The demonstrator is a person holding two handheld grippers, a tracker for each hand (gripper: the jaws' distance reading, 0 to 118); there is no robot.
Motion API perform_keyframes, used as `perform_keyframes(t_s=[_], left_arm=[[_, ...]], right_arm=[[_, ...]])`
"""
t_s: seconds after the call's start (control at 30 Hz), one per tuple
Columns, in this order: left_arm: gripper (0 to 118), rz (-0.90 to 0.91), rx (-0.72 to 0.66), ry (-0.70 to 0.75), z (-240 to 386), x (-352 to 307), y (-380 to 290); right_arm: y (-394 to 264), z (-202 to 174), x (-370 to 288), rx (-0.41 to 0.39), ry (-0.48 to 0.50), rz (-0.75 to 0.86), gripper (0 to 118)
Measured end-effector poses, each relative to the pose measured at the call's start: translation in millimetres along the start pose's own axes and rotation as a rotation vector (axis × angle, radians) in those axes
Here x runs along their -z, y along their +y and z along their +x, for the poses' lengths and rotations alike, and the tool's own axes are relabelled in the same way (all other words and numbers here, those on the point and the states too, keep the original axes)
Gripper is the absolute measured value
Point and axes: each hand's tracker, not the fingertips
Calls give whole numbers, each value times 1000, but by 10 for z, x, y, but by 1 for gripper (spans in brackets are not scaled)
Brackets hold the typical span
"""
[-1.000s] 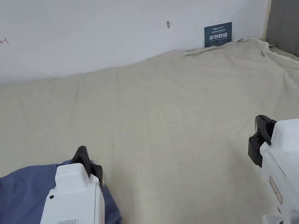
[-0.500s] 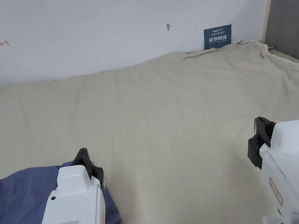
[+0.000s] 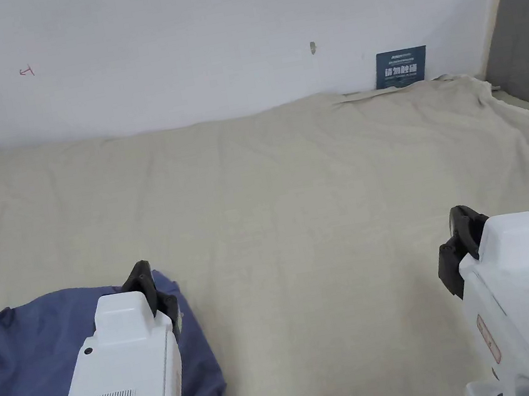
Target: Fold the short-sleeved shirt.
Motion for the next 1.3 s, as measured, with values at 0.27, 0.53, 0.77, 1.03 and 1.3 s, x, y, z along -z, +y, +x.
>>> perform_keyframes(t_s=[0.27, 0.53, 0.77, 1.03, 1.3], left_arm=[[0, -1, 5, 114, -503, -145, -10], [0, -17, 17, 284, -1204, -430, -54], [0, -35, 29, 415, -1729, -738, -84], [0, -61, 32, 500, -2063, -1004, -139], [0, -118, 5, 469, -2104, -926, -161]], right_arm=[[84, -462, 109, -24, 108, 23, 2], [151, -1131, 198, -40, 264, 45, 2], [155, -1668, 207, -41, 390, 48, 2], [116, -2044, 140, -43, 479, 38, 2], [100, -2055, 133, -47, 490, 29, 2]])
